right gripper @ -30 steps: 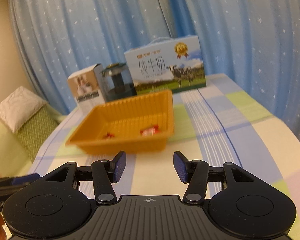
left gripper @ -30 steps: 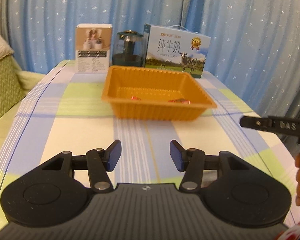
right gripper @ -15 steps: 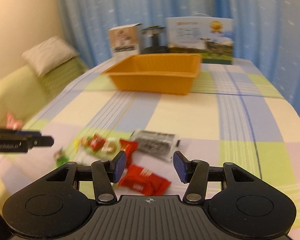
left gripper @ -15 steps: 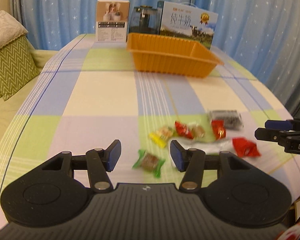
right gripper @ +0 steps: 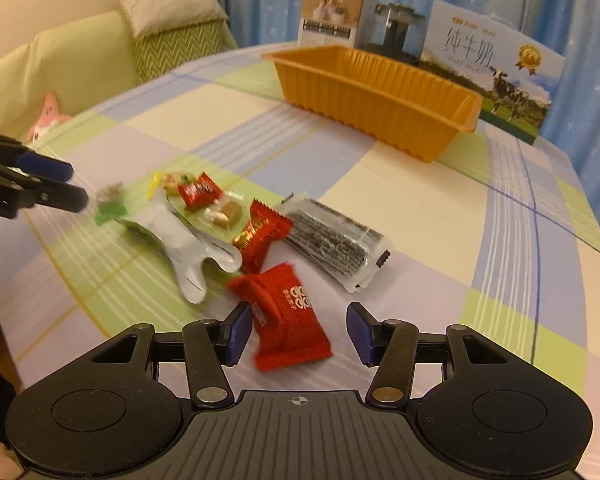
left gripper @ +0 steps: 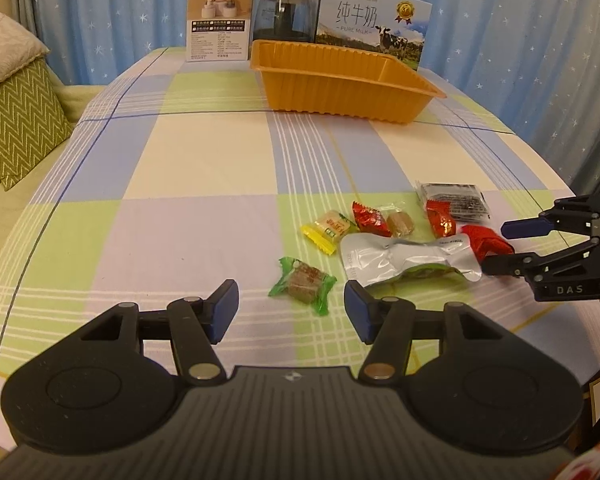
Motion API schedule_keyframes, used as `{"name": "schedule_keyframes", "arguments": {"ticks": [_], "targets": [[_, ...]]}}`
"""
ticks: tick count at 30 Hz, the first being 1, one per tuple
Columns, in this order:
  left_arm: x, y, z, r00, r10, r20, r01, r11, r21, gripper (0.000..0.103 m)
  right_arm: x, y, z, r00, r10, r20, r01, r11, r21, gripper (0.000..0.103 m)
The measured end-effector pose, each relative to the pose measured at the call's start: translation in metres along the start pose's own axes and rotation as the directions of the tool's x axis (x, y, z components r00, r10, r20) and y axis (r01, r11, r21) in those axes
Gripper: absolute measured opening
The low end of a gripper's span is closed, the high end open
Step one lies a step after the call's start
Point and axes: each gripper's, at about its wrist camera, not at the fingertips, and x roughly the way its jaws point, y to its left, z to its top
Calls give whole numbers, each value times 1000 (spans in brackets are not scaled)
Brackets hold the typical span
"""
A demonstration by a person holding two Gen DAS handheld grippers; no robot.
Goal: Organize snacks
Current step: 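Grasp another red wrapped candy with the right gripper, then grasp the green-wrapped brown candy with the left gripper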
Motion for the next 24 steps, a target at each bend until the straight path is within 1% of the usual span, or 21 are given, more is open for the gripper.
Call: {"name": "schedule_keyframes", "arguments": {"ticks": [5, 6, 7, 8, 12, 15, 20, 22, 24], "targets": [[3, 3, -1, 1000, 5, -6, -5, 1000, -16, 55, 4, 1, 1, 999, 52, 3, -52, 998, 36, 52], [4, 3, -1, 1000, 5, -8, -6, 1000, -18, 55, 4, 3, 2, 999, 51, 3, -51, 998, 35, 47], [5, 4, -2, 1000, 5, -10, -5, 1000, -21, 55, 3, 4, 2, 998, 56, 5, -56, 998, 38, 32], [6, 3, -2, 1000, 5, -12, -5, 1000, -25, 55, 3, 4, 3, 998, 59, 4, -59, 997, 49, 29], [10, 1, -1, 1000, 5, -11, -5, 1000, -27, 55, -3, 3, 4, 999, 30, 18, -32, 995, 98, 27], [13, -2, 1, 1000, 13, -1, -13, 1000, 12, 55, -8, 1, 3, 999, 19, 31, -23, 992, 123, 27], [24, -10, 3, 1000, 28, -5, -28, 994, 101, 47, -10, -3, 3, 999, 1, 39, -7, 988, 156, 27], [28, -12, 3, 1000, 24, -9, -23, 992, 123, 41, -10, -4, 3, 999, -1, 40, -6, 987, 162, 27], [31, -15, 3, 1000, 23, -10, -21, 988, 152, 39, -10, -4, 3, 999, 0, 38, -6, 987, 160, 27]]}}
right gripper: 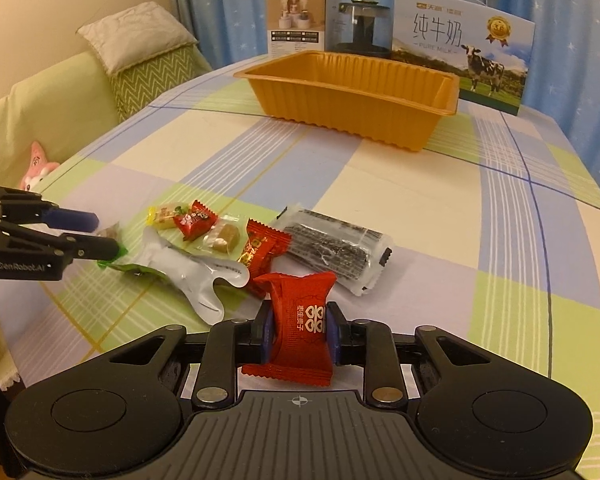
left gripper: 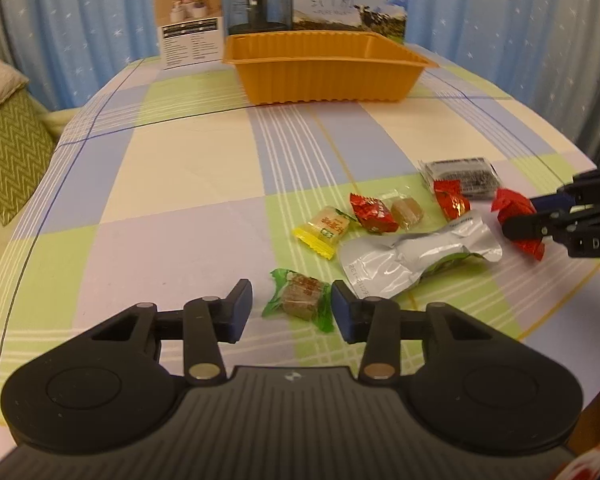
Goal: Organize snacks
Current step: 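Grasp the green-wrapped brown candy with the left gripper, then carry the green candy into the tray and open the left gripper while the right carries its candy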
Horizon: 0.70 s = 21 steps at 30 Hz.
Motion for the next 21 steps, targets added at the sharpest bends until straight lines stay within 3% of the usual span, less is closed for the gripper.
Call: {"name": "schedule_keyframes", "arguments": {"ticks": [7, 21], "targets": [[3, -7, 0, 1000, -12, -8, 13, 1000, 28, 23, 0, 1, 0, 1000, -3, 1, 3, 1000, 8, 27], [-20, 2, 23, 998, -12, 57, 16, 997, -71, 22, -10, 0, 19, 997, -16, 69, 11, 998, 70, 27]]}}
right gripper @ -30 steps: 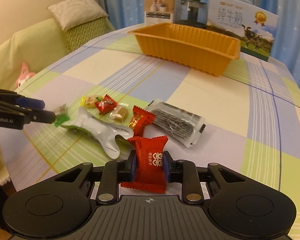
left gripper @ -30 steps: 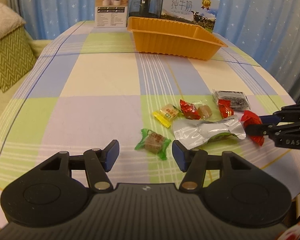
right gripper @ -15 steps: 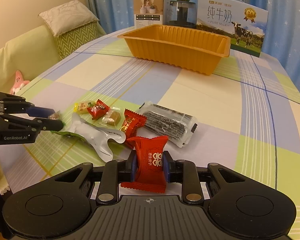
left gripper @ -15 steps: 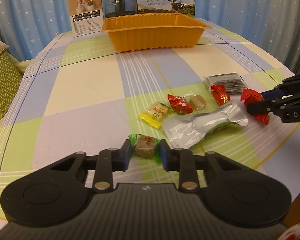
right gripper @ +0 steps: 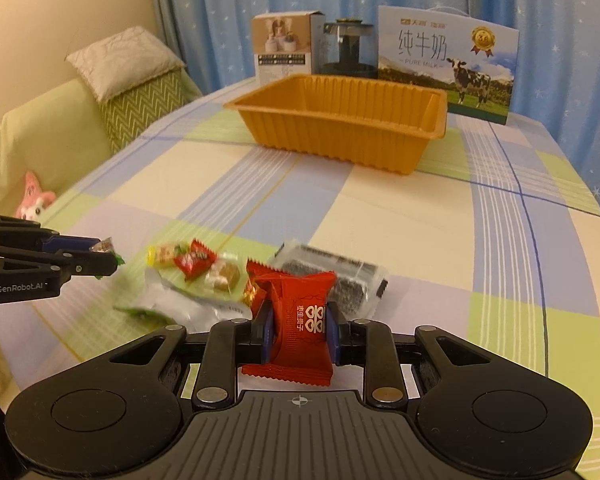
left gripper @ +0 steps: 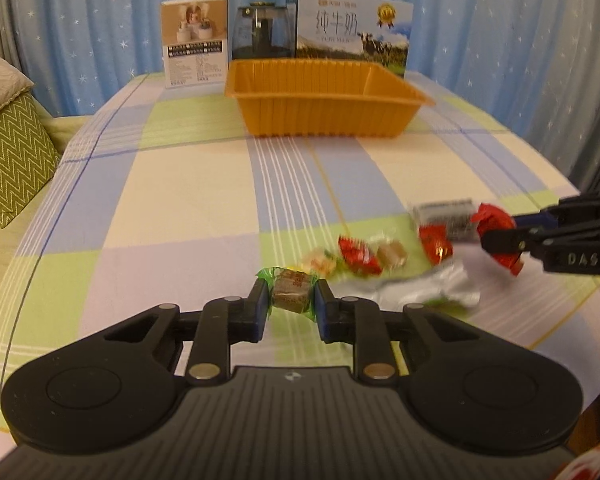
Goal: Organize snacks
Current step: 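Carry the green candy into the tray and open the left gripper while the right carries its candy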
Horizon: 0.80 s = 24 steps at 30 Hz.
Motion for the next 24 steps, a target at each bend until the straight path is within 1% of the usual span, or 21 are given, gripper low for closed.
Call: {"name": "schedule_keyframes", "arguments": {"ticks": [4, 11, 16, 20, 24], "targets": [[-3, -1, 14, 999, -23, 25, 23, 1000, -20, 22, -3, 1, 10, 1000, -1, 27, 0, 1000, 22, 27], [0, -10, 40, 997, -54, 62, 53, 999, 10, 22, -4, 2, 29, 998, -7, 60, 3, 998, 57, 27], [7, -11, 61, 994, -72, 88, 71, 997, 13, 22, -6, 2, 47, 994, -14, 107, 5, 996, 84, 27], [16, -10, 80, 991, -72, 116, 72, 997, 6, 22, -4, -4, 61, 992, -27, 124, 11, 992, 127, 27], [27, -7, 100, 988, -74, 137, 76, 997, -9, 22, 2, -17, 75, 991, -43, 123, 17, 979, 202, 26]]}}
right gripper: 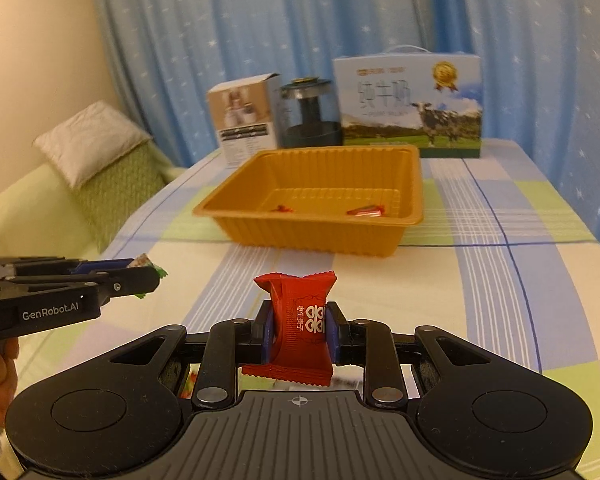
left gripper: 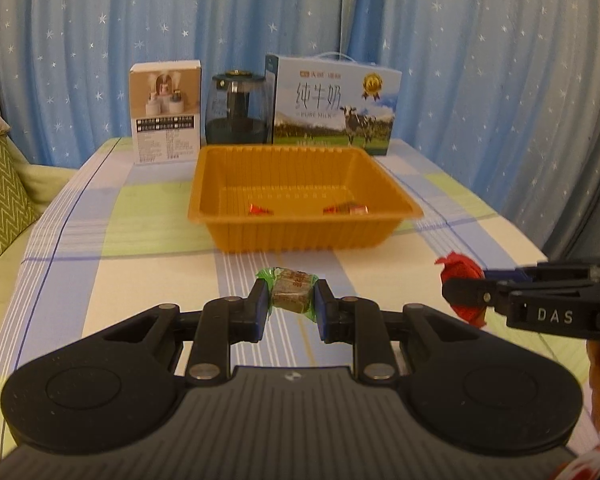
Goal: Organize snacks
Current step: 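Carry the green candy into the tray and open the left gripper while the right carries its candy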
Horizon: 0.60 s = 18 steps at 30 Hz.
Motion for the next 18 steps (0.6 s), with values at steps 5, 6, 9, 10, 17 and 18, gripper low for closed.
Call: {"name": "schedule_keyframes", "arguments": {"ticks": [5, 6, 9, 10, 17, 18], "targets": [[16, 0, 21, 1000, -8, 24, 9, 1000, -12, 22, 9, -5, 19, 999, -23, 22, 23, 999, 27, 27], [18, 0, 25, 1000, -12, 28, 12, 1000, -15, 22, 11, -7, 22, 999, -25, 25, 24, 999, 29, 27], [26, -1, 35, 999, -18, 40, 18, 1000, -13, 22, 18, -9, 32, 999, -37, 37, 36, 999, 28, 27], [29, -2, 38, 999, -17, 44, 18, 1000, -9, 22, 21, -10, 35, 999, -36, 39, 35, 999, 30, 27], [49, 1, 57, 998, -18, 60, 19, 1000, -17, 22, 43, -13, 59, 998, -44, 53, 42, 999, 34, 27], [52, 2, 60, 998, -18, 61, 19, 1000, -20, 22, 46, -13, 62, 998, -44, 54, 42, 998, 35, 27]]}}
